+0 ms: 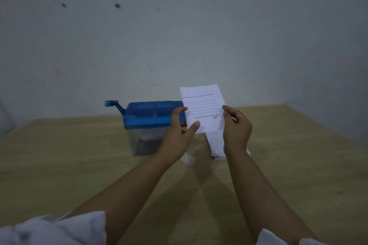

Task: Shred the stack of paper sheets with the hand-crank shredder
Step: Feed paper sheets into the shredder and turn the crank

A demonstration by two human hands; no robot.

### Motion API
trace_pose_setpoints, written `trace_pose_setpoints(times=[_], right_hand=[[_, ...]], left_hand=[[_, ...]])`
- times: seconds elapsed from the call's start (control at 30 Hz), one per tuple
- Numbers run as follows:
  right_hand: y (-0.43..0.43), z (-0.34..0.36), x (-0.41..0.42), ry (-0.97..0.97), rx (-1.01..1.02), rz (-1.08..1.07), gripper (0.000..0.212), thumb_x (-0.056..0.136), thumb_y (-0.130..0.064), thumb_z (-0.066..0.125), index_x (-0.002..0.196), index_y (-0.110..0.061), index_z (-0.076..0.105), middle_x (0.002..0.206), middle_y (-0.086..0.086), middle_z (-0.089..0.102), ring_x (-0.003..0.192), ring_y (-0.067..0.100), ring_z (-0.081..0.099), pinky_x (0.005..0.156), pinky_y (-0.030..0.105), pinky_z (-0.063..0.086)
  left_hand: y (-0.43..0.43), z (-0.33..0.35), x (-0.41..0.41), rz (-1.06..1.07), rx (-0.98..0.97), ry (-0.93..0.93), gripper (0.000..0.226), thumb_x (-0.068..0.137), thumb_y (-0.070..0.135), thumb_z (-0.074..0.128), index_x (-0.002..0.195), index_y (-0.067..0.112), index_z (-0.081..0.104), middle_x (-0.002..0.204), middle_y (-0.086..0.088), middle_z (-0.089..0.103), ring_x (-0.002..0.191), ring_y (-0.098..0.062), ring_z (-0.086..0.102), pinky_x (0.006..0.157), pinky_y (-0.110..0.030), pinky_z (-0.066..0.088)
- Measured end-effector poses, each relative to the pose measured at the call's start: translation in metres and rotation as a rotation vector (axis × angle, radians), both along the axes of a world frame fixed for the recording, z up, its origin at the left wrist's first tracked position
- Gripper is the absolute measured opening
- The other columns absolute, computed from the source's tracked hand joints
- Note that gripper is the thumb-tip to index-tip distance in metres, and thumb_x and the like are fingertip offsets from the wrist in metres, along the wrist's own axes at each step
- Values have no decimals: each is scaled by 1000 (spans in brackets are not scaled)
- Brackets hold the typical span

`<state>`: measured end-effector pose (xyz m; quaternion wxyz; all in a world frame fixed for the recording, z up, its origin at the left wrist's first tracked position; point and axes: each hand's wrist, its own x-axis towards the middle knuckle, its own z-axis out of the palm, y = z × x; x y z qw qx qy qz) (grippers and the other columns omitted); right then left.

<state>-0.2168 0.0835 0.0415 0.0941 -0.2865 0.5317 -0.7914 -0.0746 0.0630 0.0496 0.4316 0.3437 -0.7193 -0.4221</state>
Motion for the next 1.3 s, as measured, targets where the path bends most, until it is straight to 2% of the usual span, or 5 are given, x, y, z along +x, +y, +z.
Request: trace_pose_setpoints(times=[0.13,0.4,0.57,1.07,1.3], right_hand=[[-10,21,32,-1,8,116,20,91,-5,55,91,-18,70,96,-6,67,90,5,60,79,14,51],[-38,62,53,157,261,595,21,90,-1,54,100,-13,67,116,8,63,106,25,58,89,40,53],[-60,86,54,34,245,707,21,88,4,55,99,-9,67,110,10,63,96,23,61,87,34,54],[-89,65,53,323,349,545,14,87,-6,62,97,-15,65,98,-3,60,95,15,55,57,18,50],[-96,61,60,365,394,523,27,89,-11,61,115,-10,53,102,4,63,94,15,57,76,16,44]], left_hand=[[-19,32,37,33,-10,-13,39,90,11,61,120,28,44,102,-9,59,79,-14,57,55,-13,49],[-66,86,103,79,-37,-262,13,87,8,63,96,17,65,99,-4,59,86,-14,55,64,-12,42],[-91,115,120,39,-53,-387,18,81,4,69,96,15,71,103,-2,65,97,-13,57,83,-20,37],[-132,101,120,27,-107,-573,19,77,1,72,95,6,74,85,-2,69,84,-12,60,83,-21,40],[-133,100,126,30,-132,-624,18,81,3,69,97,9,74,86,2,69,78,-1,59,74,-12,45]])
